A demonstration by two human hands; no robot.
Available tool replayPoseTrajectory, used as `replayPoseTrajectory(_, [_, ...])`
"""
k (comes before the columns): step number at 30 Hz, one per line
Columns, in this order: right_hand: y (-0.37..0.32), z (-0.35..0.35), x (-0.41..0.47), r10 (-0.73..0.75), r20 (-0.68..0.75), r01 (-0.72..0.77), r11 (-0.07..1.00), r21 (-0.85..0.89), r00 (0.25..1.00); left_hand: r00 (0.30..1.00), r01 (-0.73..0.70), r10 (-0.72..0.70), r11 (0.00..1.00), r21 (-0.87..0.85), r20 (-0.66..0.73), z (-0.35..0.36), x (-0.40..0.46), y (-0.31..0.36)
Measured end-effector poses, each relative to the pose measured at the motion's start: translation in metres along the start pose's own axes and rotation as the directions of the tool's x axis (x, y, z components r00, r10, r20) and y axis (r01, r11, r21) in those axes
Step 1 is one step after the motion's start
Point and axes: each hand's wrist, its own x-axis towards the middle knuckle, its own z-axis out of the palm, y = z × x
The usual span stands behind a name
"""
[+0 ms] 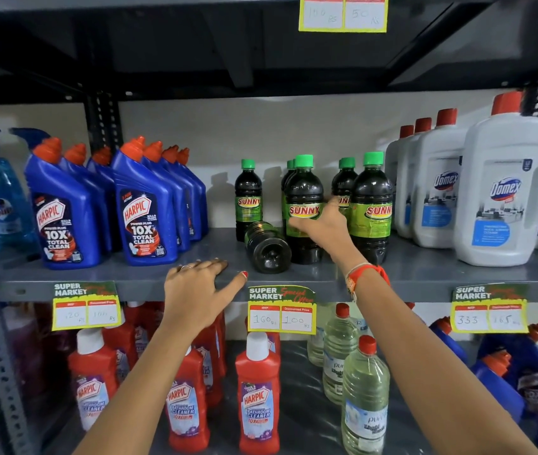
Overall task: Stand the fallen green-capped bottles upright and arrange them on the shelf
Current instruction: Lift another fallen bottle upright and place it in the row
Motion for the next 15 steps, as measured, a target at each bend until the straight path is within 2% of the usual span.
replayPoseTrajectory(2, [0.0,0.003,-0.003,-0.022,-0.005,0.022,0.999,-0.036,1.0,1.0,-0.004,0.004,1.0,0.005,0.001,0.0,0.0,-0.001])
replayPoseTrajectory(8, [-0.006,0.007,-0.016,-0.174,-0.11,0.133,0.942,-0.308,0.979,1.0,-0.017,0.017,1.0,0.02,0.019,0.0,0.0,-0.002])
replayPoseTrajectory(10, [-0.012,0.007,-0.025,-0.263,-0.193,0.162,0.891,-0.423,0.945,0.998,-0.044,0.043,0.999,0.02,0.053,-0.003,0.001,-0.004])
replayPoseTrajectory(12, [-0.022,0.009,-0.033,-0.424,-0.236,0.262,0.822,-0.506,0.874,0.99,-0.058,0.057,0.998,0.004,0.126,-0.008,0.002,-0.007])
replayPoseTrajectory(13, [-0.029,0.01,-0.036,-0.501,-0.209,0.333,0.78,-0.531,0.84,0.987,-0.051,0.05,0.999,0.0,0.15,-0.01,0.003,-0.01])
replayPoseTrajectory(15, [-0.044,0.016,-0.038,-0.569,-0.076,0.444,0.712,-0.544,0.819,0.989,-0.039,0.037,0.999,0.009,0.144,-0.013,0.003,-0.018])
